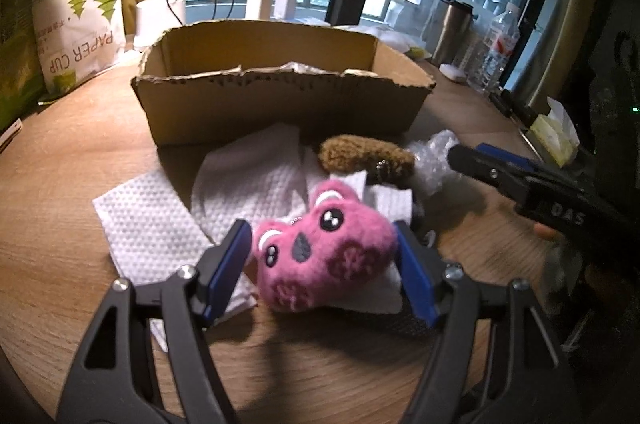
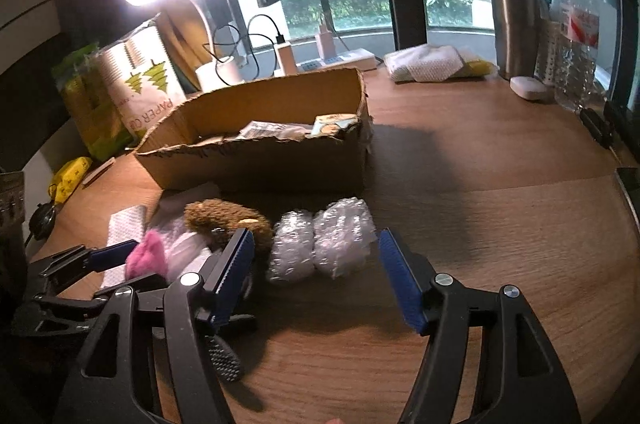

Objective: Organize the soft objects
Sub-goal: 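Close the left tool on the pink plush while the right tool grips the bubble-wrapped bundles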

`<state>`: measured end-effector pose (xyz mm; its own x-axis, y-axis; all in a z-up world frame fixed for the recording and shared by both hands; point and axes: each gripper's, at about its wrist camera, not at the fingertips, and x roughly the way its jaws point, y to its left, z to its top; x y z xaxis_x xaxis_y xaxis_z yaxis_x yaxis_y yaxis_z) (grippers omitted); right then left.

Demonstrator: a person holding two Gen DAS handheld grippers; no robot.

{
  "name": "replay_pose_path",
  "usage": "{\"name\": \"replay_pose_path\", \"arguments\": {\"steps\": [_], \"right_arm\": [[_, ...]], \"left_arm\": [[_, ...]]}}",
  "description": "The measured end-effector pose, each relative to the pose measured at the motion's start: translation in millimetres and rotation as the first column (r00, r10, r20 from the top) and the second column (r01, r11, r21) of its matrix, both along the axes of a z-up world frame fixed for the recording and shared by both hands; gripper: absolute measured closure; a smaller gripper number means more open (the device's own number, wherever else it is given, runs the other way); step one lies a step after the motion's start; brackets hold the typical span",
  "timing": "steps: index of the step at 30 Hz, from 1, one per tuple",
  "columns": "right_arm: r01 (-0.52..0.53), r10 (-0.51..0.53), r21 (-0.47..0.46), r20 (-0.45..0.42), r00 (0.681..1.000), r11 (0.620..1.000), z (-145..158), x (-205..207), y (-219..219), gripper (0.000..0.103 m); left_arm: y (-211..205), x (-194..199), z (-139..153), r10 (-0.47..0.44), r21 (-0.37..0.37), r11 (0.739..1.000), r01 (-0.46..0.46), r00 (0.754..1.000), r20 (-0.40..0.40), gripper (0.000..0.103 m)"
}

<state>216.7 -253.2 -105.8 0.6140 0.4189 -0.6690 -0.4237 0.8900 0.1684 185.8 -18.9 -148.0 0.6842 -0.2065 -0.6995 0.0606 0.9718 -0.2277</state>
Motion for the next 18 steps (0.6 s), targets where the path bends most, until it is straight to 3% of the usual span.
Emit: {"name": "replay_pose_path", "arguments": {"steps": [2,13,16,18], "right_arm": [[0.007,-0.007,-0.005,-0.01,1.0,1.0,-3.6,5.1,0.1,0.034],[-0.01,0.007,-0.051,-0.051,0.999,0.999,-16.7,25.0,11.2,0.035],[-0.031,0.028,-0.064,-0.057,0.998,0.997,-18.0,24.9,15.6,0.047],[-0.039,0.035,-0.069,-0.054,0.998,0.997,-18.4,23.6,17.4,0.049]], "left_arm": [[-0.3,0.3,0.1,-0.008,0.002,1.0,0.008,1.0,0.001,0.044],[-4.9,-1.8,7.2,-0.043,0.031,0.999,0.041,0.998,0.053,0.062],[-2.8,-3.0,8.7,-0.041,0.023,0.999,0.039,0.997,0.065,0.069],[-2.1,-4.1,10.0,-0.043,0.019,0.999,0.041,0.996,0.073,0.071]]}}
